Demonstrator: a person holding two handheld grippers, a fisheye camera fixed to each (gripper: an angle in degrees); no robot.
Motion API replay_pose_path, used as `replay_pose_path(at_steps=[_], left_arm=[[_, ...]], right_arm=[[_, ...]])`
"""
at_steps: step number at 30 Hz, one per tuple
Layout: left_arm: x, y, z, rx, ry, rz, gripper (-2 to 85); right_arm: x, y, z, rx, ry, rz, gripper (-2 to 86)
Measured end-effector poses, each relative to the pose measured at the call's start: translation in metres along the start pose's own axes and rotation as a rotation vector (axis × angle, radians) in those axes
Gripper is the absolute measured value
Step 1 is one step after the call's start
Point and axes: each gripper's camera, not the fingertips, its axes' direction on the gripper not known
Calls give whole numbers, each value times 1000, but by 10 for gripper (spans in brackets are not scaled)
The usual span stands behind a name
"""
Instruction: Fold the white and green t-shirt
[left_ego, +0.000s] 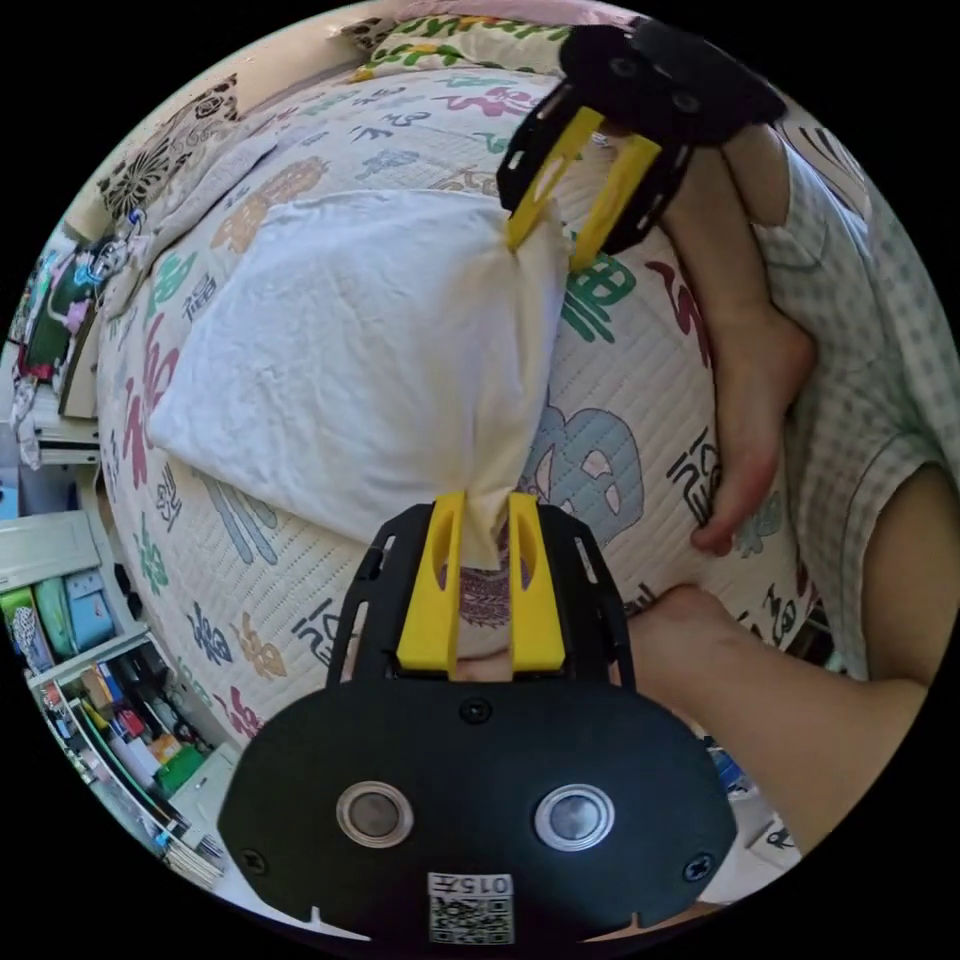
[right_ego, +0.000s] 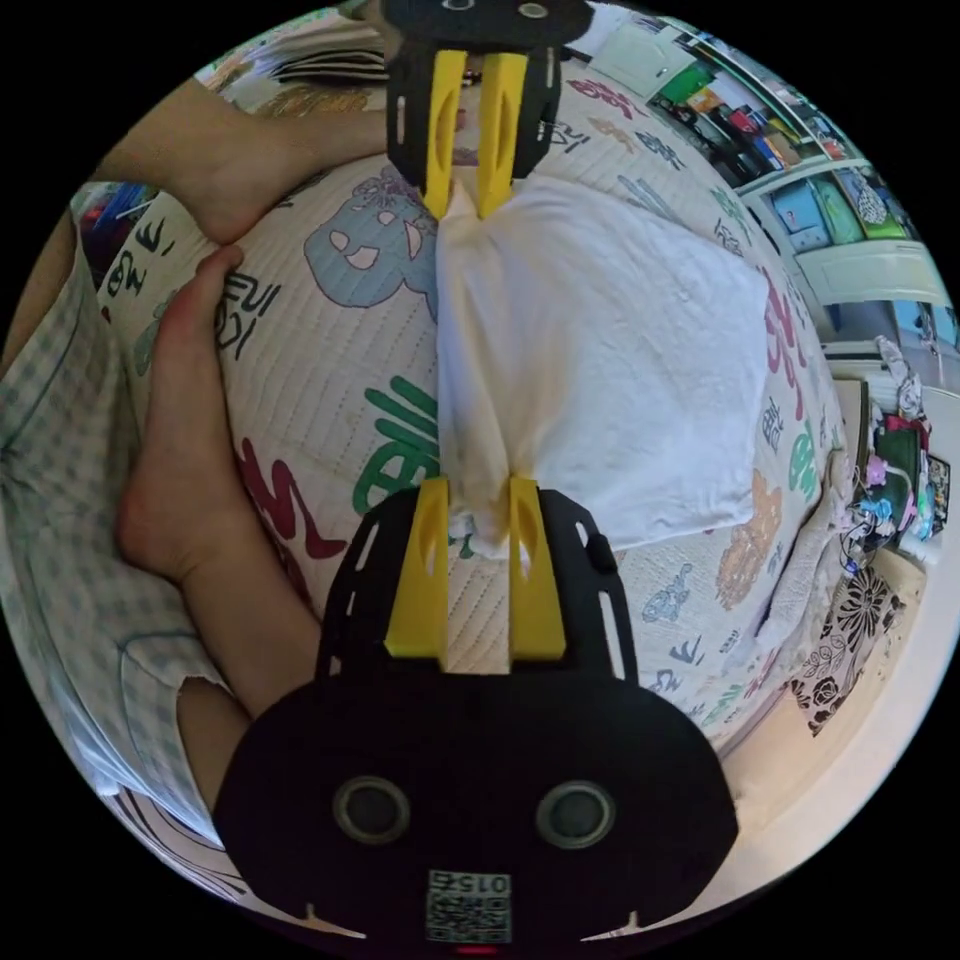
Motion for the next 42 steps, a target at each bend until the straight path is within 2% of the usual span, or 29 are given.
replay_pose_path(at_steps=[8,14,16,18,20,22,26,30,38,42], left_arm=[[7,-11,5,-56,-104,41,29],[-30,-10,-29,-27,115,-20,11],[-33,-10,-41,-16,250,8,9],[-34,-15,-47,-49,489,103,8],[-43,-21,-50,-55,594,139,8],[-64,-24,-49,-54,625,144,8],[-156,-19,-38,-33,758,21,8],[-242,-4,-16,1,827,-100,8],[-316,35,49,-11,853,-229,8],[-329,68,59,37,870,-273,14]], right_arm=[[29,-1,-4,17,-14,-9,41],[74,24,-33,76,-138,18,39],[84,33,-40,66,-266,-28,39],[95,43,-46,55,-495,-122,39],[112,48,-46,40,-574,-128,39],[141,52,-44,47,-588,-78,39],[231,54,-28,80,-692,50,40],[308,44,1,62,-804,51,39],[406,30,53,64,-944,104,47],[433,47,71,87,-910,217,47]])
